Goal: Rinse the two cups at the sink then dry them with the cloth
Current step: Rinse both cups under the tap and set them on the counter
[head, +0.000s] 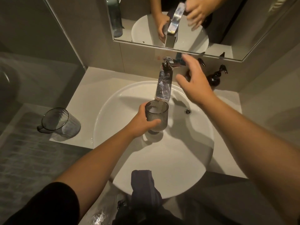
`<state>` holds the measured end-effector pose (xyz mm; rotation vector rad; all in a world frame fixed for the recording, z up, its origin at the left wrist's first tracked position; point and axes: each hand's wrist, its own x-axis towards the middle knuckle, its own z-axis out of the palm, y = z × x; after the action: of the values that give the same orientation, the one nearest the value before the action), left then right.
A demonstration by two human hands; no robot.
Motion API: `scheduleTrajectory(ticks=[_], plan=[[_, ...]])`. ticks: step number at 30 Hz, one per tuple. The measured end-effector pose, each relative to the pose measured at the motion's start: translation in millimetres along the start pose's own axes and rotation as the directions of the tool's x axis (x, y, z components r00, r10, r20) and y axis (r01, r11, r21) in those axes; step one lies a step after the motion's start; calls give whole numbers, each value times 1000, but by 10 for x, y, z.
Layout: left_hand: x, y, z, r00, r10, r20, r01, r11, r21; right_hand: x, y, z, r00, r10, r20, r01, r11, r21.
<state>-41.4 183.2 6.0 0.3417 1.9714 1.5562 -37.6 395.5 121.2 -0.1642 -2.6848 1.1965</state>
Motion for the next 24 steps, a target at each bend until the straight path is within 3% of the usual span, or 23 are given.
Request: scheduleTrajectory(ticks=[2, 4, 8, 12, 19, 24], plan=[[26, -12, -19, 999, -38, 21, 40, 997, -73, -260, 271, 195, 977, 211, 14, -209, 952, 225], [47, -24, -25, 995, -80, 50, 88, 982, -167, -480, 480, 400, 920, 369, 130, -391, 864, 317], [65, -91, -8, 981, -160, 106, 187, 918, -350, -737, 698, 720, 787, 488, 378, -613, 684, 394], [62, -149, 6, 974, -168, 154, 216, 892, -396, -752, 747, 825, 735, 488, 470, -667, 647, 370], [57, -201, -6, 971, -201, 129, 236, 888, -394, -757, 616, 898, 729, 465, 502, -669, 638, 381], [70, -186, 48, 968, -211, 137, 250, 868, -429, -772, 594, 994, 716, 452, 532, -692, 563, 451]])
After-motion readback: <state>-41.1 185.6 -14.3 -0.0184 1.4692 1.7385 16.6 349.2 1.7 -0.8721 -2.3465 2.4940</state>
